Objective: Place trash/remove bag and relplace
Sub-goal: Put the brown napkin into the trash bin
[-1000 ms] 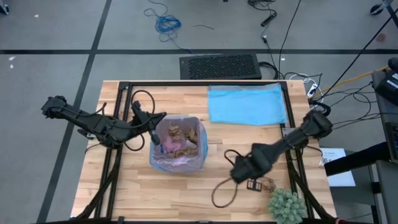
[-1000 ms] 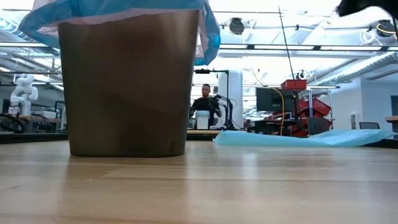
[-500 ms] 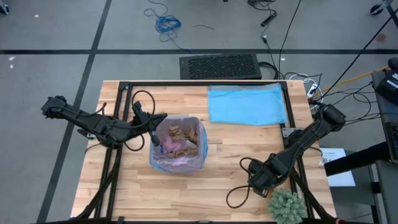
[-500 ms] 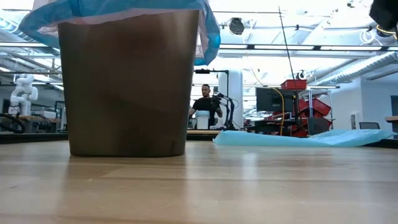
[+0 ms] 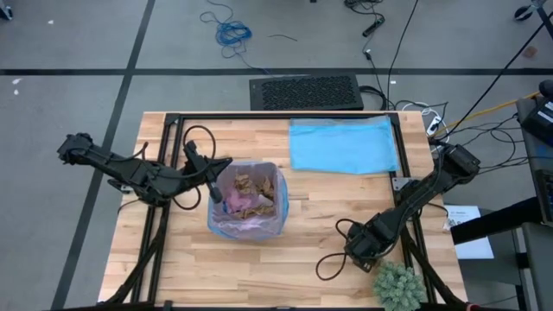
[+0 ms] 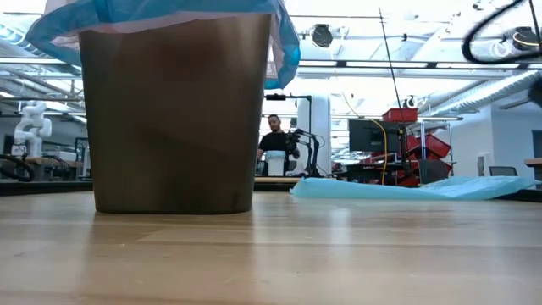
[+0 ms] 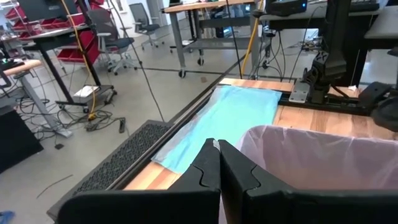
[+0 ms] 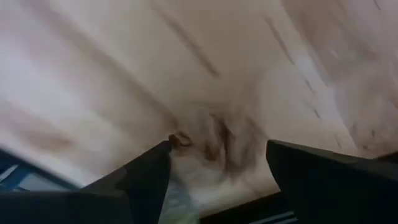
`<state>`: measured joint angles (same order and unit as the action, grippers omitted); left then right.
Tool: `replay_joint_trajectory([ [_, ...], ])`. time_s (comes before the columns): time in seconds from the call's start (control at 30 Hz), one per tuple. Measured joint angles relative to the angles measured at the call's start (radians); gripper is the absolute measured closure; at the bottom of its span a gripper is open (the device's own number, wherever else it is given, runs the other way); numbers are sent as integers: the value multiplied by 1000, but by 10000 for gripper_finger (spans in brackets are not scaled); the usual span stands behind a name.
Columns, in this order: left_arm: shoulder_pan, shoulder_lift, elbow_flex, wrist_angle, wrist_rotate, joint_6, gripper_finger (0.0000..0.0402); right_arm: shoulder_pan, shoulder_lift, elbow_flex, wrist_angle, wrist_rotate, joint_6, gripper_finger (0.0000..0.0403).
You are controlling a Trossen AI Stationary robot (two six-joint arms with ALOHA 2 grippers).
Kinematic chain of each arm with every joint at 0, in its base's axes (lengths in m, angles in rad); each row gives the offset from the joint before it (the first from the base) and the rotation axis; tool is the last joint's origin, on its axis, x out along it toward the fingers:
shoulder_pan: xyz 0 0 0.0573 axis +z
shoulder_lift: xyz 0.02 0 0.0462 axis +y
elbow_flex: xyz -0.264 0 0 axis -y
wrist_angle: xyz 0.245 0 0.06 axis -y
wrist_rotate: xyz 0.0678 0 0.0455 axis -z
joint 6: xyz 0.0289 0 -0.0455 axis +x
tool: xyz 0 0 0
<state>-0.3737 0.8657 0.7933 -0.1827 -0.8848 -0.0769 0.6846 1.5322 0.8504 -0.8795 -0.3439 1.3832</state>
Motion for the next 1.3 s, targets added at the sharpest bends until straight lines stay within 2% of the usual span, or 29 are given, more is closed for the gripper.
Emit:
replay_joint_trajectory([
  [0.1, 0, 0, 0, -23, 0, -22, 402, 0, 0, -44, 14, -22, 12, 168],
  [0.17, 0, 0, 0, -27, 0, -24, 402, 0, 0, -50, 28, -21, 10, 202],
  [0.23, 0, 0, 0, -28, 0, -24, 401, 0, 0, -48, 66, -21, -9, 254],
  [0.33, 0, 0, 0, -28, 0, -24, 402, -4, 0, -39, 117, -2, -48, 356],
  [0.4, 0, 0, 0, -28, 0, -24, 401, -11, 0, -26, 133, 24, -80, 387],
  [0.53, 0, 0, 0, -28, 0, -24, 402, -45, 0, 22, 135, 121, -152, 397],
  [0.7, 0, 0, 0, -28, 0, -23, 402, -113, 0, 128, 141, 338, -305, 401],
  [1.03, 0, 0, 0, -17, 0, -14, 401, -175, 0, 522, 97, 827, -826, 403],
  [1.13, 0, 0, 0, -16, 0, -14, 401, -193, -1, 600, 191, 935, -1010, 403],
  [1.3, 0, 0, 0, 7, 0, 12, 402, -272, 4, 620, 538, 931, -1323, 403],
])
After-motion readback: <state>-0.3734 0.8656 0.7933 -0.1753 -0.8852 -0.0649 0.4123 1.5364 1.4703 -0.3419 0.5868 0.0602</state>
